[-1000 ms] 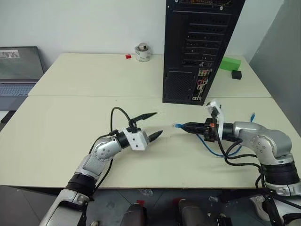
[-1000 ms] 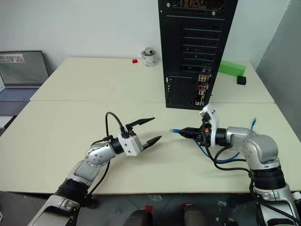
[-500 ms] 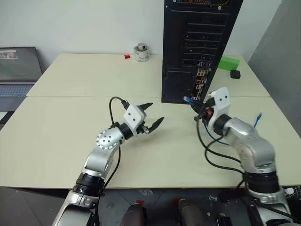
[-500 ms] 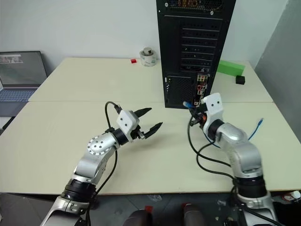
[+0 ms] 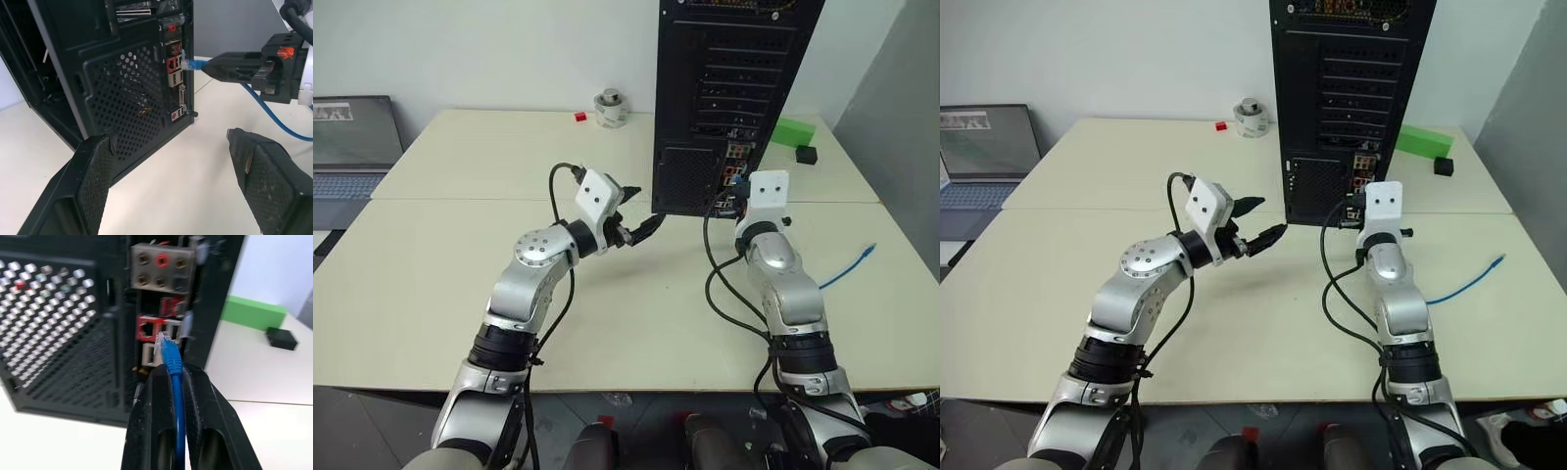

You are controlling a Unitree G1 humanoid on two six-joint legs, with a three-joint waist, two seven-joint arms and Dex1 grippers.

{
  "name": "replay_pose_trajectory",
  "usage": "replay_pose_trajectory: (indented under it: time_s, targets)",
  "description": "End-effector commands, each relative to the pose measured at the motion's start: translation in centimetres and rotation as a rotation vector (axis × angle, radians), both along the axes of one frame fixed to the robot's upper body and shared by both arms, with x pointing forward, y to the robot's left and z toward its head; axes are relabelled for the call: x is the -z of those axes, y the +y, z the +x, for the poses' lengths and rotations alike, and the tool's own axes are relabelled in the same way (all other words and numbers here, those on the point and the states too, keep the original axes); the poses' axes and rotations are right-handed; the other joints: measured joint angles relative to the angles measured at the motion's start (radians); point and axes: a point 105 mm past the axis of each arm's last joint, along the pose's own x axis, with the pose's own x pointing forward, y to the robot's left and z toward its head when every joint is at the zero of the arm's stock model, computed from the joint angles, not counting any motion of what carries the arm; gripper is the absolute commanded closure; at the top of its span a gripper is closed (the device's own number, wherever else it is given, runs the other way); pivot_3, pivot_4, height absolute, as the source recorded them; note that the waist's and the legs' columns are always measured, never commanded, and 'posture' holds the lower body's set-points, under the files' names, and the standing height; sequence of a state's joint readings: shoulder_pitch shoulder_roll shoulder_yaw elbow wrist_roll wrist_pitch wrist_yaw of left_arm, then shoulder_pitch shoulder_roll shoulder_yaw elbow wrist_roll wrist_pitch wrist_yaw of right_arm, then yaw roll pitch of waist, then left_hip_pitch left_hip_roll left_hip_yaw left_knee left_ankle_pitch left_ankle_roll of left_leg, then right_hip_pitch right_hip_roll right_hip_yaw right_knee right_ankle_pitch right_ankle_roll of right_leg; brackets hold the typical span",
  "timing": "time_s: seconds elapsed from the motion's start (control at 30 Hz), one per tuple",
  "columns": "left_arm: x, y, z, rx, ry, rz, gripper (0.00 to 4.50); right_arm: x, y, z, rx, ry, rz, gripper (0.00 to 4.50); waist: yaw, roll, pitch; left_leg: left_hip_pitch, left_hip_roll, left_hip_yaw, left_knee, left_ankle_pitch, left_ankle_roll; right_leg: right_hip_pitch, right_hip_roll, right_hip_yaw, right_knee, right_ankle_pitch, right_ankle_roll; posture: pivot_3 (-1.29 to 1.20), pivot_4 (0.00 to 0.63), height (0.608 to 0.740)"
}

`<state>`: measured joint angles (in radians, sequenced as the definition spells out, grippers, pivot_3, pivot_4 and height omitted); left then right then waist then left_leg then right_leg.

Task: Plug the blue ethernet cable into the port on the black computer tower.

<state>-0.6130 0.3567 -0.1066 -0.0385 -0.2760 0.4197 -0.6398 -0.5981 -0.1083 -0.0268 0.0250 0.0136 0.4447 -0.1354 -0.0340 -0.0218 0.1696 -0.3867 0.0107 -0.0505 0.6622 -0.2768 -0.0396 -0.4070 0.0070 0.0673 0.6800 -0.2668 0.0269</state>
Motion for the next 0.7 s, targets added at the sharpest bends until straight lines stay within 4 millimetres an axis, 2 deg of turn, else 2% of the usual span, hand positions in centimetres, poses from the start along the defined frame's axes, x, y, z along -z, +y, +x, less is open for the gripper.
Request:
replay_pose_trajectory:
  time_s: [0.03,0.27,0.7]
  targets:
    - [-2.2,-0.9,-0.5,0.031,-0.052,-0.026,0.71,-2.3,0.4,0.0,0.0,-0.088,0.021,4.5,0.0,0.0,0.0,0.0,0.0,0.0,0.0,0.0,0.0,0.0,0.0,0.0,0.0,0.0,0.0,0.0,0.15,0.74]
    - [-2.2,-0.6,0.0,0.006,-0.039,-0.027,0.71,-2.1,1.6,0.2,-0.028,-0.074,0.043,4.5,-0.002,0.0,0.0,0.0,0.0,0.0,0.0,0.0,0.0,0.0,0.0,0.0,0.0,0.0,0.0,0.0,0.15,0.74]
    - [-2.1,-0.5,0.2,-0.005,-0.04,-0.024,0.71,-2.0,1.6,0.6,-0.014,-0.076,0.071,4.5,-0.002,0.0,0.0,0.0,0.0,0.0,0.0,0.0,0.0,0.0,0.0,0.001,0.0,0.0,0.0,0.0,0.15,0.74]
